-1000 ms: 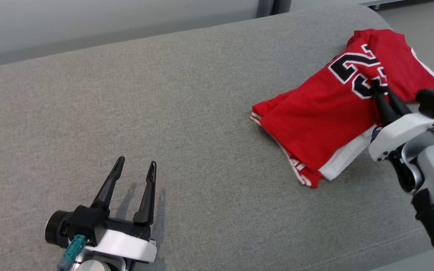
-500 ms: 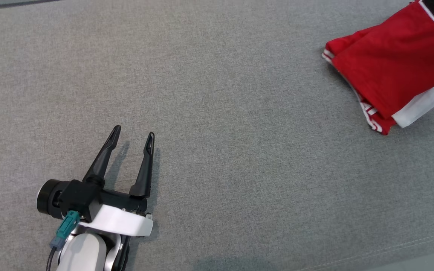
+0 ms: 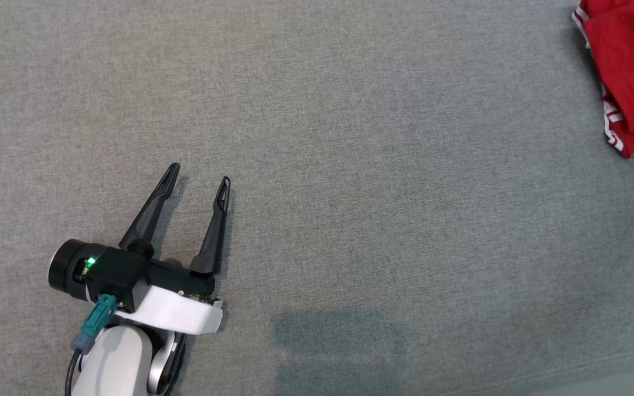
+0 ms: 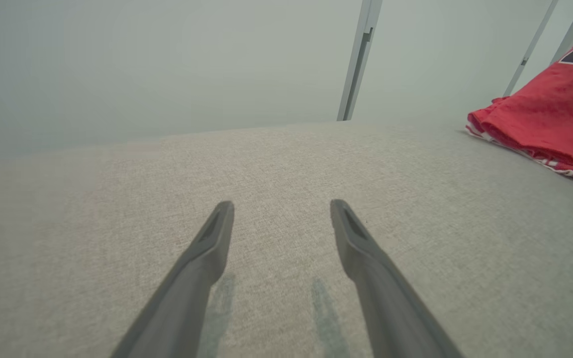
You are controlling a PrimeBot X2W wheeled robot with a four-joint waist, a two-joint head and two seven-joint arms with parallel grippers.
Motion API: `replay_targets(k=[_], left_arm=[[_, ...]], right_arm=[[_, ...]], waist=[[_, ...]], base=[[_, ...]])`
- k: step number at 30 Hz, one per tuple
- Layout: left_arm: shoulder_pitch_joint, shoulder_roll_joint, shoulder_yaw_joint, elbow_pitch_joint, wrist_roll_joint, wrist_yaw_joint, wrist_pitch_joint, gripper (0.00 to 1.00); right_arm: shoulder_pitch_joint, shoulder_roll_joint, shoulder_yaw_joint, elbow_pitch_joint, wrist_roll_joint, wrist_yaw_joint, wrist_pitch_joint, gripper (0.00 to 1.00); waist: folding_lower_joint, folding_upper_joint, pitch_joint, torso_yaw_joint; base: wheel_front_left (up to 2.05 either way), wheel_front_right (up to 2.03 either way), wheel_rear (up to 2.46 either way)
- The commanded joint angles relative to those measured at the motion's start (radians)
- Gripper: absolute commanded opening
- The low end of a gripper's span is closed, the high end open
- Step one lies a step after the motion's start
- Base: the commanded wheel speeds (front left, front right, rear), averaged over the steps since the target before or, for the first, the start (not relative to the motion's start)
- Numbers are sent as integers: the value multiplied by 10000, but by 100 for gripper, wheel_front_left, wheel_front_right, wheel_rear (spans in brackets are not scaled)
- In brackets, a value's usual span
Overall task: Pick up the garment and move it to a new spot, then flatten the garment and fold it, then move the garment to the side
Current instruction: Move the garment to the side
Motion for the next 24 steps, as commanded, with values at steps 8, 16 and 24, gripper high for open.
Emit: replay_targets(k=[8,16,24], left_arm=[[-583,110,48,-518,43,-29,189,100],[-557,-28,59,-297,-222,118,52,100],[-501,-285,301,209,-716,364,-176,100]], right_arm=[[-429,-16,-2011,-77,-1959,14,-130,100],[-149,1272,-2512,-1341,-3589,14,-130,100],[1361,2322,-574,-2672,-2664,14,-130,100]], waist=[[0,0,233,248],[0,0,-243,292],[0,0,-1510,659]], base=[[0,0,0],[0,0,0],[0,0,0]])
